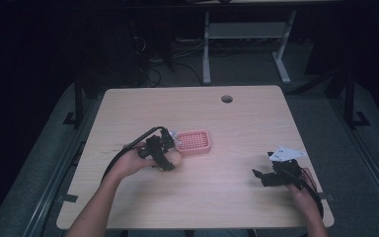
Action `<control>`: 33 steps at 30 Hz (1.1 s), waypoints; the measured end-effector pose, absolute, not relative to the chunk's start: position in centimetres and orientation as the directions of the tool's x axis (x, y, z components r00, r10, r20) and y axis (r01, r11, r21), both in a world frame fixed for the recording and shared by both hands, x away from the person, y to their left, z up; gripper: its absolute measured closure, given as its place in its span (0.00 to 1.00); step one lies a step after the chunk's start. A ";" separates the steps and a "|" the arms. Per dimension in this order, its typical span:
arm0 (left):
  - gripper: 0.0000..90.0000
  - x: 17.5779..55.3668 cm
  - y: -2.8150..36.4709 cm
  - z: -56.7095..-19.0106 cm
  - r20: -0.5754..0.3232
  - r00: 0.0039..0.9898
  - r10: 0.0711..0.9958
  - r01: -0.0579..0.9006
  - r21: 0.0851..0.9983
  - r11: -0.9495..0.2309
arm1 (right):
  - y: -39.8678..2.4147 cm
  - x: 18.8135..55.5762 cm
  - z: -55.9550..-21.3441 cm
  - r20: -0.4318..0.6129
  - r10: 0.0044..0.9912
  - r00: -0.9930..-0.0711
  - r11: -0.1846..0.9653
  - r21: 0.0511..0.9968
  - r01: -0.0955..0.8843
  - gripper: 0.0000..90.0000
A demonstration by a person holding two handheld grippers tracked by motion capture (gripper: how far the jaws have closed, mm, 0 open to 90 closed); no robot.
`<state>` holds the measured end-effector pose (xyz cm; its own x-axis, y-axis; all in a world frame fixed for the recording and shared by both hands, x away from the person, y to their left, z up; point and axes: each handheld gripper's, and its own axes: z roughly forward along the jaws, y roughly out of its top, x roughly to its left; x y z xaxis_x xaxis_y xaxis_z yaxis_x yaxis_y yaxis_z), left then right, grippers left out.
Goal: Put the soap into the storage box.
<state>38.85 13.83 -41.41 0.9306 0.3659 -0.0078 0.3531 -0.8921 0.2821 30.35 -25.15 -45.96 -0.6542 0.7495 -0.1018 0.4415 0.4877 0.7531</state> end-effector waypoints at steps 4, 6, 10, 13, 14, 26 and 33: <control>0.36 39.0 13.4 -41.2 -0.001 0.931 0.365 0.349 0.286 -0.892 | -25.1 30.4 -46.0 -0.101 0.749 -0.655 0.488 0.753 0.442 0.15; 0.36 39.2 13.3 -41.1 -0.005 0.931 0.365 0.350 0.292 -0.890 | -25.1 30.4 -46.0 -0.100 0.749 -0.655 0.487 0.753 0.443 0.15; 0.36 39.4 13.0 -40.8 0.003 0.932 0.363 0.347 0.289 -0.892 | -25.2 30.3 -45.9 -0.097 0.751 -0.653 0.484 0.753 0.445 0.15; 0.36 39.7 12.9 -40.6 0.012 0.935 0.355 0.337 0.286 -0.897 | -25.2 30.4 -45.9 -0.099 0.750 -0.654 0.485 0.754 0.443 0.15; 0.36 39.7 12.9 -40.6 0.012 0.935 0.355 0.337 0.286 -0.897 | -25.2 30.4 -45.9 -0.099 0.750 -0.654 0.485 0.754 0.443 0.15; 0.36 40.5 12.1 -39.9 0.029 0.938 0.345 0.323 0.284 -0.903 | -25.2 30.4 -45.9 -0.098 0.752 -0.652 0.482 0.756 0.443 0.15; 0.36 40.9 11.7 -39.5 0.035 0.940 0.340 0.317 0.283 -0.905 | -25.2 30.4 -45.9 -0.098 0.751 -0.653 0.481 0.759 0.439 0.15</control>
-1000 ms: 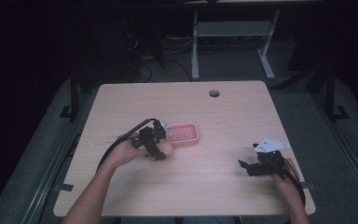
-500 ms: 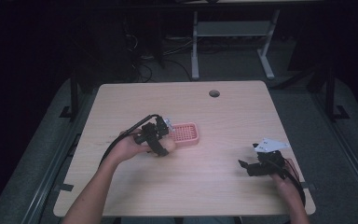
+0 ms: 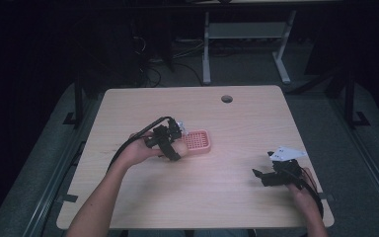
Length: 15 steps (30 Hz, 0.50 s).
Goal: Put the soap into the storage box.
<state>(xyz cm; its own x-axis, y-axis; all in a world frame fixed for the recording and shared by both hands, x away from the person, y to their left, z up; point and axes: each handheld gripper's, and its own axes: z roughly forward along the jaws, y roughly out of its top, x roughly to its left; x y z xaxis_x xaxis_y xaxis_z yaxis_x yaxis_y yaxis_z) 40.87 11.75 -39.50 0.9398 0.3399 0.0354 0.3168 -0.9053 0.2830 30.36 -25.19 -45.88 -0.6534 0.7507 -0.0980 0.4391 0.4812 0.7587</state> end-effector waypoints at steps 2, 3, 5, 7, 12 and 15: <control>0.36 40.9 11.7 -39.4 0.038 0.940 0.338 0.314 0.286 -0.905 | -25.2 30.4 -45.9 -0.098 0.750 -0.654 0.481 0.759 0.439 0.15; 0.36 41.0 11.6 -39.4 0.038 0.940 0.339 0.314 0.286 -0.905 | -25.2 30.4 -45.9 -0.098 0.750 -0.654 0.481 0.759 0.439 0.15; 0.36 41.1 11.5 -39.2 0.044 0.941 0.334 0.309 0.285 -0.907 | -25.2 30.3 -45.9 -0.096 0.751 -0.654 0.481 0.758 0.440 0.15; 0.36 41.3 11.4 -39.2 0.039 0.941 0.337 0.312 0.294 -0.904 | -25.1 30.3 -45.9 -0.096 0.751 -0.654 0.481 0.757 0.442 0.15; 0.36 41.6 11.4 -39.3 0.037 0.937 0.347 0.322 0.293 -0.900 | -25.1 30.3 -45.9 -0.096 0.749 -0.655 0.483 0.757 0.441 0.15; 0.36 41.9 11.3 -39.2 0.038 0.938 0.345 0.321 0.282 -0.904 | -25.1 30.3 -45.9 -0.096 0.749 -0.656 0.484 0.756 0.441 0.15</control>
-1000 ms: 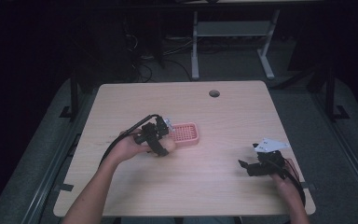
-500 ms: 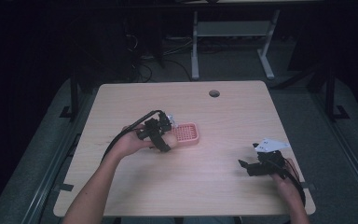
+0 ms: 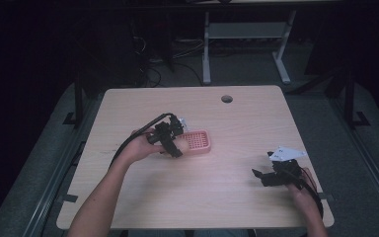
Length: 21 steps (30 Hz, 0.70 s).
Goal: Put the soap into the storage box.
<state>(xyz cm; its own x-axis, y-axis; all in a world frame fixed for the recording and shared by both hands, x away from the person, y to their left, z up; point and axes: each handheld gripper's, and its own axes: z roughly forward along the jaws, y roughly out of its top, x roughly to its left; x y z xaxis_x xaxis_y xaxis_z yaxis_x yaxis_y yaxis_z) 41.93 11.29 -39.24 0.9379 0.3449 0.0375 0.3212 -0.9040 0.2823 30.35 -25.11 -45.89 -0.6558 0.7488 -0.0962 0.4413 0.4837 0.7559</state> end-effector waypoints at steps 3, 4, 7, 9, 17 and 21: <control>0.36 42.2 10.9 -39.1 0.042 0.938 0.345 0.321 0.280 -0.905 | -25.1 30.3 -45.9 -0.095 0.750 -0.654 0.481 0.758 0.441 0.15; 0.36 42.2 10.9 -39.1 0.042 0.938 0.345 0.321 0.280 -0.905 | -25.1 30.3 -45.9 -0.095 0.750 -0.654 0.481 0.758 0.441 0.15; 0.36 42.6 10.6 -39.0 0.043 0.939 0.342 0.316 0.287 -0.904 | -25.1 30.3 -45.8 -0.092 0.753 -0.652 0.477 0.759 0.444 0.15; 0.36 42.7 10.5 -39.0 0.043 0.939 0.341 0.316 0.285 -0.905 | -25.1 30.3 -45.8 -0.092 0.753 -0.652 0.477 0.759 0.443 0.15; 0.36 43.2 9.6 -38.8 0.053 0.944 0.326 0.299 0.279 -0.913 | -25.2 30.3 -45.8 -0.094 0.752 -0.653 0.478 0.760 0.441 0.15; 0.36 43.4 9.3 -38.5 0.049 0.945 0.323 0.296 0.290 -0.910 | -25.1 30.3 -45.8 -0.094 0.751 -0.654 0.479 0.759 0.441 0.15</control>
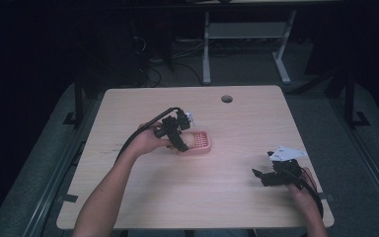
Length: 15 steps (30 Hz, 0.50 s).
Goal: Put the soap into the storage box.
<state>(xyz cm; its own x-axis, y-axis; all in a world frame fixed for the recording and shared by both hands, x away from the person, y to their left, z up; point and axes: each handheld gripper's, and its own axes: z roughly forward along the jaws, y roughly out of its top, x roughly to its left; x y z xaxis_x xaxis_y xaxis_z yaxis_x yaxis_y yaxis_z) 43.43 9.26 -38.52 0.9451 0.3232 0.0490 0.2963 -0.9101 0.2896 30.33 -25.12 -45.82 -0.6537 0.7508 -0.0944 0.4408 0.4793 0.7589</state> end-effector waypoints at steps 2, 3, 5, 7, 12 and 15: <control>0.36 43.7 9.0 -38.4 0.051 0.943 0.328 0.300 0.289 -0.909 | -25.1 30.3 -45.8 -0.094 0.750 -0.655 0.479 0.760 0.439 0.15; 0.36 43.7 9.0 -38.4 0.051 0.943 0.328 0.300 0.289 -0.909 | -25.1 30.3 -45.8 -0.094 0.750 -0.655 0.479 0.760 0.439 0.15; 0.36 43.8 8.9 -38.3 0.050 0.942 0.331 0.303 0.290 -0.908 | -25.1 30.4 -45.8 -0.095 0.749 -0.655 0.479 0.761 0.438 0.15; 0.36 44.0 8.7 -38.3 0.047 0.944 0.326 0.300 0.287 -0.910 | -25.1 30.4 -45.8 -0.097 0.750 -0.654 0.480 0.761 0.438 0.15; 0.36 44.3 8.4 -38.7 0.041 0.944 0.327 0.303 0.285 -0.909 | -25.1 30.4 -45.8 -0.102 0.747 -0.657 0.484 0.761 0.432 0.15; 0.36 44.7 8.3 -38.9 0.039 0.943 0.329 0.306 0.278 -0.910 | -25.1 30.4 -45.8 -0.100 0.748 -0.656 0.483 0.760 0.434 0.15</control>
<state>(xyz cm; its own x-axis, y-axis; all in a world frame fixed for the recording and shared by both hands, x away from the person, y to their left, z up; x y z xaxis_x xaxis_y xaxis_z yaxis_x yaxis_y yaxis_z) 44.67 8.28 -38.87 0.9434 0.3292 0.0390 0.3062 -0.9104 0.2781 30.44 -25.12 -45.75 -0.6565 0.7476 -0.1003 0.4344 0.4834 0.7600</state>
